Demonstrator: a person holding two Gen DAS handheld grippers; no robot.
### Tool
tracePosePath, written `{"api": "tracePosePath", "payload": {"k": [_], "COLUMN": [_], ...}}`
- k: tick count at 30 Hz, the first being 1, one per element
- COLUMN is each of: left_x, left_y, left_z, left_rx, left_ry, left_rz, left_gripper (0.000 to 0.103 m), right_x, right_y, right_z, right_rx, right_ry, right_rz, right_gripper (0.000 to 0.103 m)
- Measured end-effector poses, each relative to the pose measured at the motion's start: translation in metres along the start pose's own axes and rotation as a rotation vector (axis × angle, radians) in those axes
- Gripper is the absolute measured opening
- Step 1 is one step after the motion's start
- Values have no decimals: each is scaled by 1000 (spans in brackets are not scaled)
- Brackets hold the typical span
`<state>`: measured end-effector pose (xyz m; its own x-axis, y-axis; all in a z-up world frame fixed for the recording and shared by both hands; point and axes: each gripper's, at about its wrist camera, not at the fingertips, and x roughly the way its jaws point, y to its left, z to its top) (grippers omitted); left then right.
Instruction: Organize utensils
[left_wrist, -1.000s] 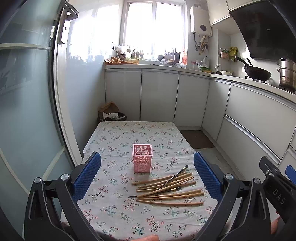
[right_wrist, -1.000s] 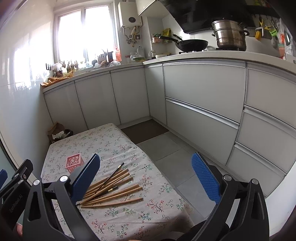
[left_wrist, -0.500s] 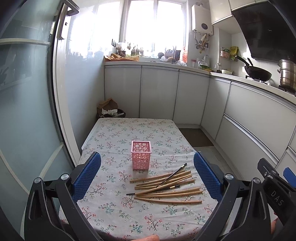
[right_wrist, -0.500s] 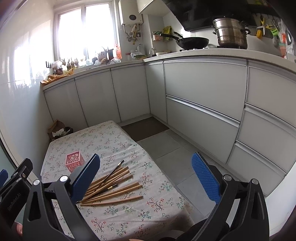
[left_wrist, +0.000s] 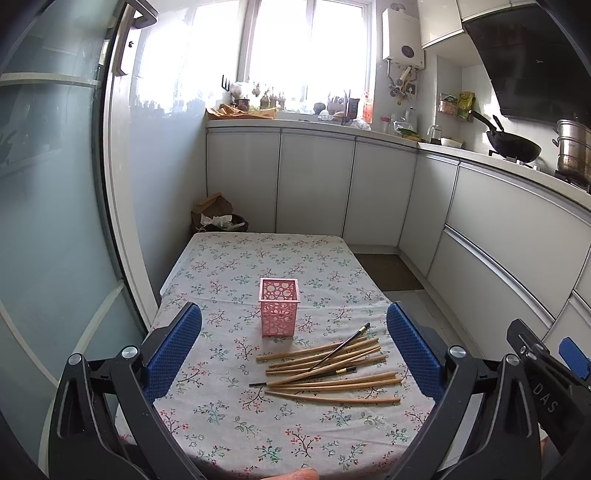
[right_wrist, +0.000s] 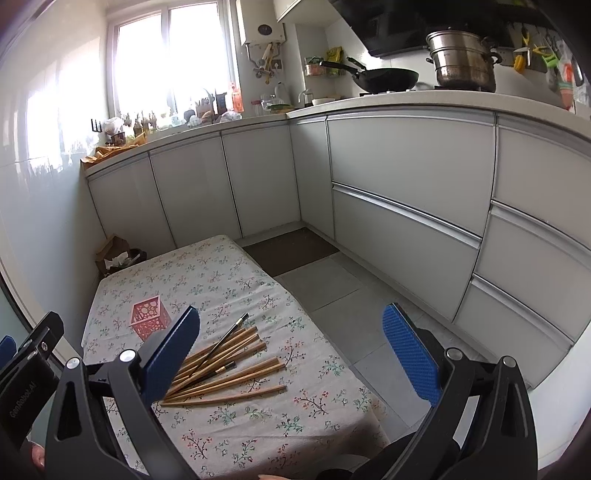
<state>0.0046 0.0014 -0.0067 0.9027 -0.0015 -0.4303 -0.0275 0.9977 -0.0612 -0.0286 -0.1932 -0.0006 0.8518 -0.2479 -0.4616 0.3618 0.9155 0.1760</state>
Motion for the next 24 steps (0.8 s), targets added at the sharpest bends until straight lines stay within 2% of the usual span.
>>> {"api": "tracePosePath", "payload": {"k": [24], "left_x": [3], "left_y": [-1], "left_z": [-1], "left_rx": [8], "left_ry": [9], "left_rz": [-2], "left_gripper": [96], "right_x": [-1], "right_y": [0], "right_z": [1], "right_rx": [-3], "right_ry": [12], "right_rz": [17], "right_gripper": [97]}}
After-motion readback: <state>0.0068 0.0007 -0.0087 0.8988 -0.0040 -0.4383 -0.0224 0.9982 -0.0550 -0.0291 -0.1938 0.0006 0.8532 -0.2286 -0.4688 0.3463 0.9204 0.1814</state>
